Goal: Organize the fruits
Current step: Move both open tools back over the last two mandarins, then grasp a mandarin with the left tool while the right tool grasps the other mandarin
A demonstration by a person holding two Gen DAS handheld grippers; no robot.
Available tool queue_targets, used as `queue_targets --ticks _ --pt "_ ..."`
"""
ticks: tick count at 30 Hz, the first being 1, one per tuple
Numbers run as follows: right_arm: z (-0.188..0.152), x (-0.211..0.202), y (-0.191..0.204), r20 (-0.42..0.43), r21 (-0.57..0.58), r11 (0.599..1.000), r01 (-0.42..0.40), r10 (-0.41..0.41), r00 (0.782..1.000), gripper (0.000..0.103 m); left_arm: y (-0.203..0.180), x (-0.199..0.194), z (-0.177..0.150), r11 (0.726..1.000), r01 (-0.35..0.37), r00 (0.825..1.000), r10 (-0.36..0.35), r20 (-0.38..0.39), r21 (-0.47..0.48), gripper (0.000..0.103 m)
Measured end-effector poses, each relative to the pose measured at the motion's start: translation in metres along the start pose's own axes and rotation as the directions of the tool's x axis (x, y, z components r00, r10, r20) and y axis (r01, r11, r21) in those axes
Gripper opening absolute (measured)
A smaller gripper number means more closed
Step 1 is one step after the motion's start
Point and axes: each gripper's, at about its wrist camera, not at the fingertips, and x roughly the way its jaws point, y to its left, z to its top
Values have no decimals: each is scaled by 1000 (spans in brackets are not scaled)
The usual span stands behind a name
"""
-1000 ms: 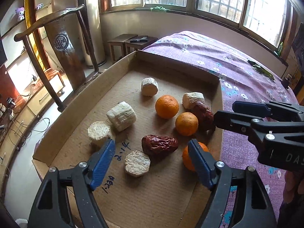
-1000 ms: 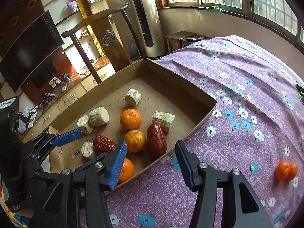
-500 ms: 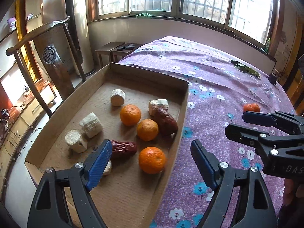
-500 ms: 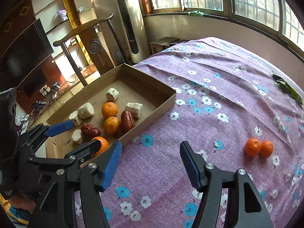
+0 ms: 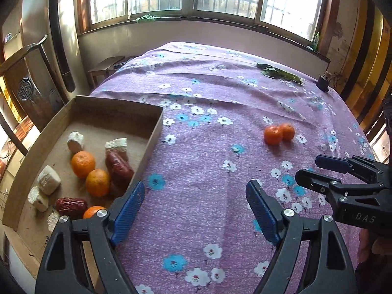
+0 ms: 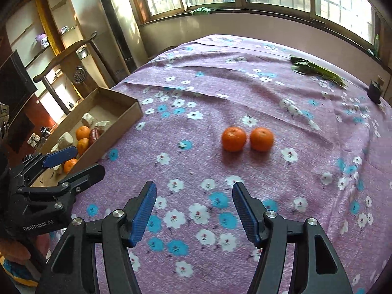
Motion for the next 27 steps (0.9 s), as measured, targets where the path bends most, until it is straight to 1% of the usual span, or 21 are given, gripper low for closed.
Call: queue_targets --ticks 4,6,8,11,15,17,21,24,27 --pt "3 7 -31 -9 48 998 32 -32 999 69 -17 13 10 1000 20 1000 -19 -19 24 84" --pt "7 11 -42 1 59 997 45 -45 999 69 -25 20 15 999 29 999 -28 -35 29 84" --pt "14 16 -48 8 55 996 72 -73 997 69 -30 27 20 999 37 998 -35 -45 29 84" --pt "24 27 -53 -6 27 994 105 -105 994 69 -39 40 27 998 42 997 -40 -65 35 84" --pt "30 33 -59 -18 3 991 133 -133 991 69 -53 59 38 997 76 993 -72 -94 30 84" --pt "29 31 -66 -16 17 991 132 -132 991 69 -62 70 43 995 92 990 -87 -112 47 84" --pt "27 29 -84 -22 59 990 129 -127 992 69 -81 93 49 992 95 987 -82 -137 85 84" --pt "24 30 -95 -27 86 988 128 -126 992 69 -85 106 56 993 97 987 -87 -135 71 84" --pt "23 30 -102 -32 106 987 120 -118 993 69 -89 118 59 992 101 986 -89 -143 80 84"
